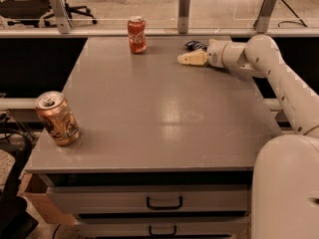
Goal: Move rxbar blueberry near orange can
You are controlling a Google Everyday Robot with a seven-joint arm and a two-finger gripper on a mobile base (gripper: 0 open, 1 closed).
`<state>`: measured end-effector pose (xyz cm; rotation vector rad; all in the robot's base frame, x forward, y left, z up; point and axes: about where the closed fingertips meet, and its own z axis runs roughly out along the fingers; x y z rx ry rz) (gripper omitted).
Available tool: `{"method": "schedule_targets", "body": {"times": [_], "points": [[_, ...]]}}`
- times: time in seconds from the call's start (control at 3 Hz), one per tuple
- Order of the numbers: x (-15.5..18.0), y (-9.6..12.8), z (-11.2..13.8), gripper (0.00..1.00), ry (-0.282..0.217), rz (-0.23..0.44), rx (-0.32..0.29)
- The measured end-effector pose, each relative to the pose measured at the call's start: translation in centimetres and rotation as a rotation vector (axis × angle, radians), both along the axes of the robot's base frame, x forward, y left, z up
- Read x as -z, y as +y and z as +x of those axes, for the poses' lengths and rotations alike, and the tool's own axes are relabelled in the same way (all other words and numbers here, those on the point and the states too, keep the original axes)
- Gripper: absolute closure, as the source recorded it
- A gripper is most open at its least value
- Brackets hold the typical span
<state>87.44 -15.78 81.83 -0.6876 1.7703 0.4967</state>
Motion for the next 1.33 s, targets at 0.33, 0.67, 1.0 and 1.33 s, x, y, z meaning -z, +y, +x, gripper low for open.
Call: {"method": "schedule_targets", "body": {"times": [0.33,0.67,1.0,1.33], "points": [[-0.82,0.00,0.00,0.39,0.000,0.000,0.000],[-1.29,0.00,0.00,0.63,0.000,0.000,0.000],[-1.58,0.01,0.00,0.87,0.000,0.000,0.000],[-1.64,0.04,0.01,1.00,0.000,0.000,0.000]]}}
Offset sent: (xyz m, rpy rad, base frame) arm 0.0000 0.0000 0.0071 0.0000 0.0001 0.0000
